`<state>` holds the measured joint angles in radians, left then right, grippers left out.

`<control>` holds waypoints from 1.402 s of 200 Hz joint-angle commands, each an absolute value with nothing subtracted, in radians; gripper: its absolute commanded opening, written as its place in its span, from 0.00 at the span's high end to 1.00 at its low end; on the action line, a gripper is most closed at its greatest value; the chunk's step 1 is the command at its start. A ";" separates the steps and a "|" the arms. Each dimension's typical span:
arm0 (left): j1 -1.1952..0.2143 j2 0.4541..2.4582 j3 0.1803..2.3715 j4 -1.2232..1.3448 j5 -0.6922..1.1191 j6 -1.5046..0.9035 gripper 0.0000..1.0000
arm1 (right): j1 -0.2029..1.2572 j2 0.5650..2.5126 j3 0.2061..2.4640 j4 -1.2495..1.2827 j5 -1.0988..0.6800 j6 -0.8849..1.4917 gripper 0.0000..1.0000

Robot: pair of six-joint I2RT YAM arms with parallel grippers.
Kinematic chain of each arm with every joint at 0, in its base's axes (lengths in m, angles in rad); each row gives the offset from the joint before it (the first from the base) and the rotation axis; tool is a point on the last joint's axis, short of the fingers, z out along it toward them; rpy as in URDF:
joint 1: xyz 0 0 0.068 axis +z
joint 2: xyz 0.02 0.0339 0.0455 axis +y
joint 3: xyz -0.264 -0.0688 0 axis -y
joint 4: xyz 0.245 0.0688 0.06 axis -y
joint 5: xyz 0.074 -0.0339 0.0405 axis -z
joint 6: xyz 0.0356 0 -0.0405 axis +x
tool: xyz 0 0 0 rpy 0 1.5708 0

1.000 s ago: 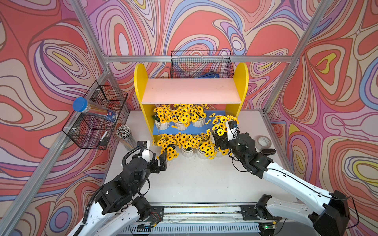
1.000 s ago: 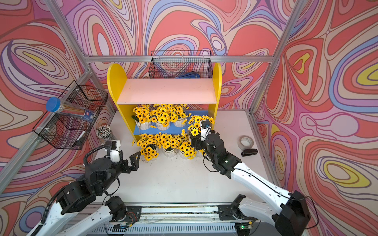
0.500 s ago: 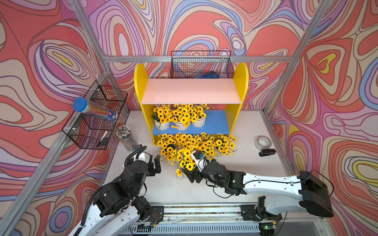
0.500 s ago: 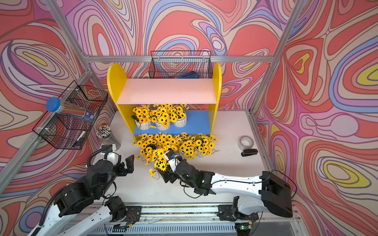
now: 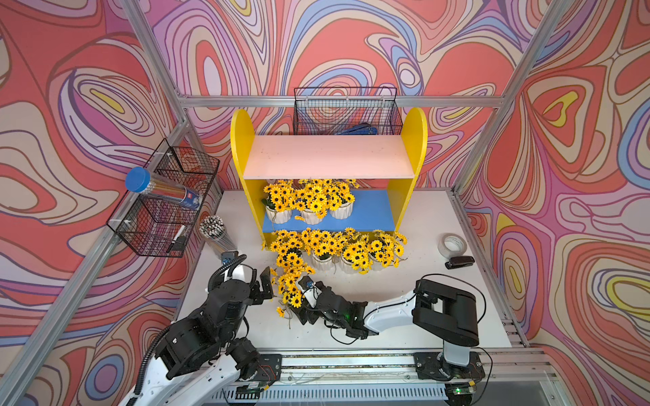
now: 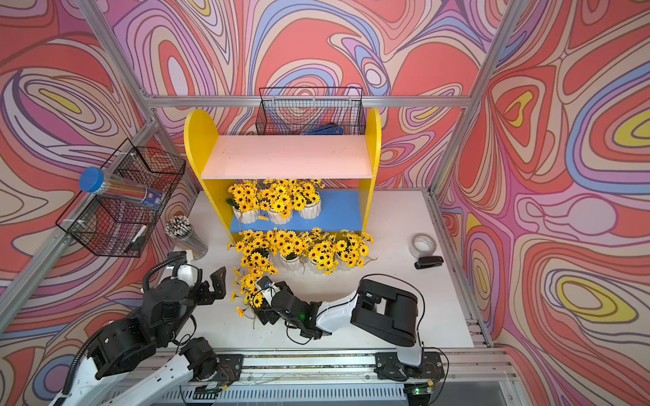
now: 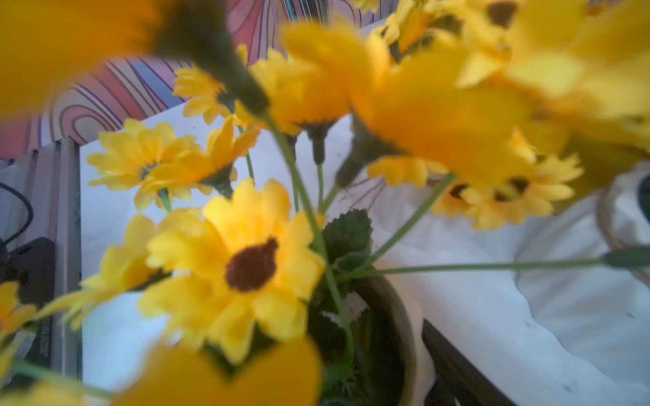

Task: Take the sunflower pots off the shelves
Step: Place the sunflower pot at the center of the board.

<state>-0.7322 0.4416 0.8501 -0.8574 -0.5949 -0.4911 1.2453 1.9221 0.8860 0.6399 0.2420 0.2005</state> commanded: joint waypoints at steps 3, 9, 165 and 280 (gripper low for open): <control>-0.733 0.446 0.851 -0.864 -0.586 -0.514 0.00 | 1.254 1.978 0.934 0.777 0.238 0.199 1.00; -0.733 0.444 0.848 -0.861 -0.583 -0.514 0.00 | 1.254 1.995 0.946 0.775 0.236 0.201 1.00; -0.733 0.447 0.846 -0.843 -0.565 -0.497 0.00 | 1.281 2.012 0.920 0.713 0.261 0.158 0.02; -0.733 0.447 0.845 -0.839 -0.542 -0.486 0.00 | 1.297 1.860 0.752 0.672 0.197 0.189 0.02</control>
<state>-0.7322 0.4488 0.8497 -0.8478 -0.5457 -0.4927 1.2793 1.9160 0.7773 0.7216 0.2173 0.1738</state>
